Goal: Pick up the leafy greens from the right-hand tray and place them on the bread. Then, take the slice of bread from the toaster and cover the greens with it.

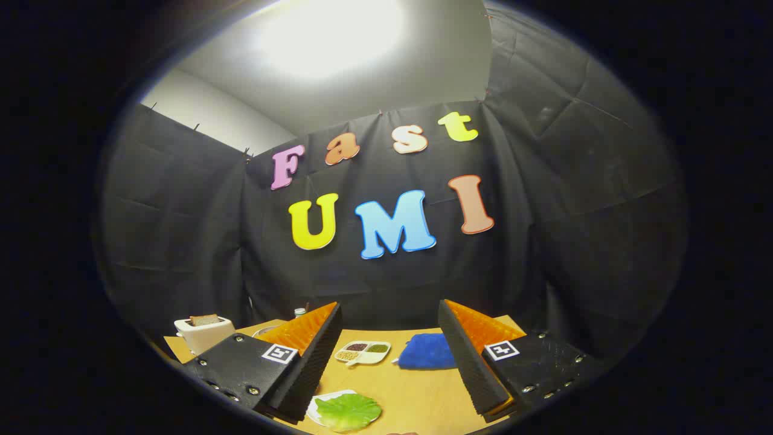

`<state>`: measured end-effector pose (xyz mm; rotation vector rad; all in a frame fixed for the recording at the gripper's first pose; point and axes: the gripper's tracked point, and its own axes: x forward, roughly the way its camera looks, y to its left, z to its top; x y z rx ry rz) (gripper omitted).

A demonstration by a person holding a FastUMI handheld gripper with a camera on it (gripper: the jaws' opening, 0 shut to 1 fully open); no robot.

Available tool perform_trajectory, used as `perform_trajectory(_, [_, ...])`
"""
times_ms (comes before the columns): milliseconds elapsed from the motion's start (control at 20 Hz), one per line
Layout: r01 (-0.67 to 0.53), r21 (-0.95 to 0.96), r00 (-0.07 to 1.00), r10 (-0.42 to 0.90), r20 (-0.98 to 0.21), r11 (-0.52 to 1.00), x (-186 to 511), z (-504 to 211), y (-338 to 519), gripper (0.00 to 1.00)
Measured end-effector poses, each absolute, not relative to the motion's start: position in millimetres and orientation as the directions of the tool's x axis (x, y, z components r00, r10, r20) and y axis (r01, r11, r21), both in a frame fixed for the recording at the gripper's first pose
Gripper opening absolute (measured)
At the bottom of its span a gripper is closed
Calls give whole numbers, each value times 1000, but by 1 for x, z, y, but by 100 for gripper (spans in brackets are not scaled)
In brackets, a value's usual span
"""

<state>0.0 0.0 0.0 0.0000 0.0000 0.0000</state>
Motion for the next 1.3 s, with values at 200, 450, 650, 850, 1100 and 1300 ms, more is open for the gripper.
perform_trajectory(200, [-40,-111,990,24,-139,993,21,-47,44,97])
perform_trajectory(450, [-91,-233,933,1,-360,968,39,-136,71,97])
perform_trajectory(650, [-129,-230,826,-24,-563,965,40,-229,72,97])
perform_trajectory(850, [-117,-197,737,-48,-675,973,32,-285,63,97])
perform_trajectory(1100, [-114,-160,704,-34,-710,981,27,-303,65,97])
perform_trajectory(1300, [-118,-90,704,19,-710,989,25,-306,74,83])
